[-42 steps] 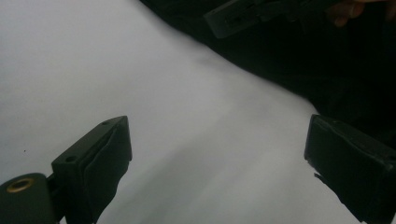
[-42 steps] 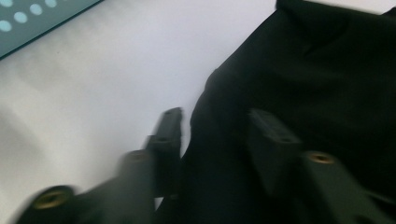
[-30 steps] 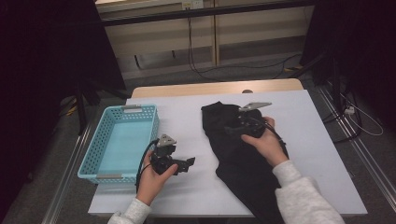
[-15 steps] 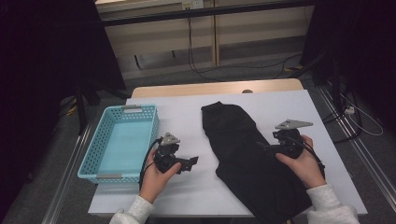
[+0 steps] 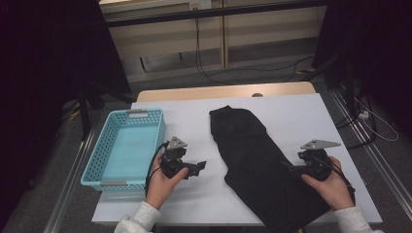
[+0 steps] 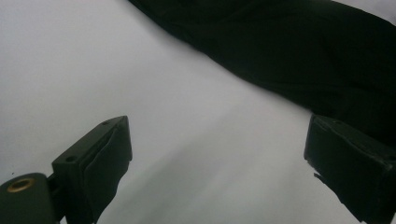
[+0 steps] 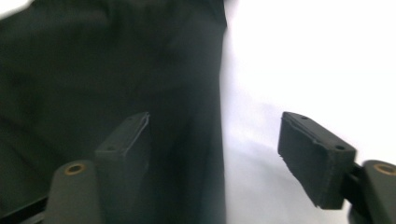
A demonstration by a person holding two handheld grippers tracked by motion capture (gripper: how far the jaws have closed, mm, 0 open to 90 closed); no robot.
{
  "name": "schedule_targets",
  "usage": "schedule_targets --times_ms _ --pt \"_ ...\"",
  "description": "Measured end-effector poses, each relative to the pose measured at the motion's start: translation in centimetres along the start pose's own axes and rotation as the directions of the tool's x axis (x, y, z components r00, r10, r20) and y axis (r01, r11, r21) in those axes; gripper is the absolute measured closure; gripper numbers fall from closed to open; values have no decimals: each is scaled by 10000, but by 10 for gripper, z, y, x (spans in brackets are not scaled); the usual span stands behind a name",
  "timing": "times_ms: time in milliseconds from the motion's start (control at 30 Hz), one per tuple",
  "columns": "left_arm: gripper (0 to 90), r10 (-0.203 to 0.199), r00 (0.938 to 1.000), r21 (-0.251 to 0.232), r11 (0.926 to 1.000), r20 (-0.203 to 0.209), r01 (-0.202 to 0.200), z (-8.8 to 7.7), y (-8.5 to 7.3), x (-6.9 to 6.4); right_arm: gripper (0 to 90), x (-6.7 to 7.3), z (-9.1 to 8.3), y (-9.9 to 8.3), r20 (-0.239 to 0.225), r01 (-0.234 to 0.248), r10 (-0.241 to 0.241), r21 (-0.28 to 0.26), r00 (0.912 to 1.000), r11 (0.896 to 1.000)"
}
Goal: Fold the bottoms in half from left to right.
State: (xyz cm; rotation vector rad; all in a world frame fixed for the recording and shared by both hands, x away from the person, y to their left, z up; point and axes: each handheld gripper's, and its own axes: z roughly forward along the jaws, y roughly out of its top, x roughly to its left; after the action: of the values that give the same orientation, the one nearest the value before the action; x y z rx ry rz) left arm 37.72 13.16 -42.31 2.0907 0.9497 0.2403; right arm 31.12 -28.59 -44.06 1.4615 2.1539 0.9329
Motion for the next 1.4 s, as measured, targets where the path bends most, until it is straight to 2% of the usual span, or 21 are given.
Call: schedule_targets --times_ms 67,133,200,233,300,400,500,600,700,833,1000,1133,1233,1333,1400 --pt "76 47 10000 2 10000 0 -47 0 0 0 300 1 -2 -4 -81 -95 96 119 9999 9999" --pt "76 103 9999 25 9999 14 -103 0 1 -1 389 0 -5 -8 -13 -33 33 323 10000 9995" --pt "76 101 9999 -27 9999 -7 -101 0 1 0 391 -2 -6 -11 103 -141 135 542 9999 9984" --pt "75 87 10000 -25 10000 1 -87 0 1 0 421 -4 -7 -13 27 -262 261 592 9997 9979" --pt "76 2 10000 -101 9999 -43 -2 0 1 1 473 -3 -7 -17 -42 -304 306 518 9995 9982" --pt "75 79 10000 35 10000 -28 -78 1 1 1 594 -1 -8 -18 -128 -192 200 537 9997 9984" --pt "76 56 10000 33 10000 -68 -56 2 0 0 694 1 -8 -19 19 -490 490 478 9988 9977" --pt "75 39 10000 4 10000 -60 -39 2 0 0 791 0 -8 -21 -255 -783 793 378 9965 9962" --pt "75 82 9999 9 10000 -83 -82 2 0 -1 879 2 -7 -21 -359 -815 827 323 9959 9961" --pt "76 53 10000 54 10000 -41 -52 2 0 -1 897 4 -7 -21 -379 -705 718 345 9967 9969" --pt "76 85 10000 -35 10000 -12 -85 2 2 -2 900 -2 -8 -19 -511 -692 710 358 9962 9970" --pt "76 99 9999 -25 9999 -48 -99 2 2 -1 900 -11 -10 -18 -323 -728 742 424 9967 9964" --pt "76 245 9997 16 9997 -98 -245 2 2 -2 900 -20 -14 -18 -103 -779 782 245 9969 9967" --pt "76 188 9998 5 9998 -42 -188 2 2 -4 900 -29 -13 -16 265 -697 694 117 9972 9975" --pt "76 193 9998 10 9998 -58 -193 2 3 -4 900 -35 -11 -14 297 -867 865 44 9958 9962"
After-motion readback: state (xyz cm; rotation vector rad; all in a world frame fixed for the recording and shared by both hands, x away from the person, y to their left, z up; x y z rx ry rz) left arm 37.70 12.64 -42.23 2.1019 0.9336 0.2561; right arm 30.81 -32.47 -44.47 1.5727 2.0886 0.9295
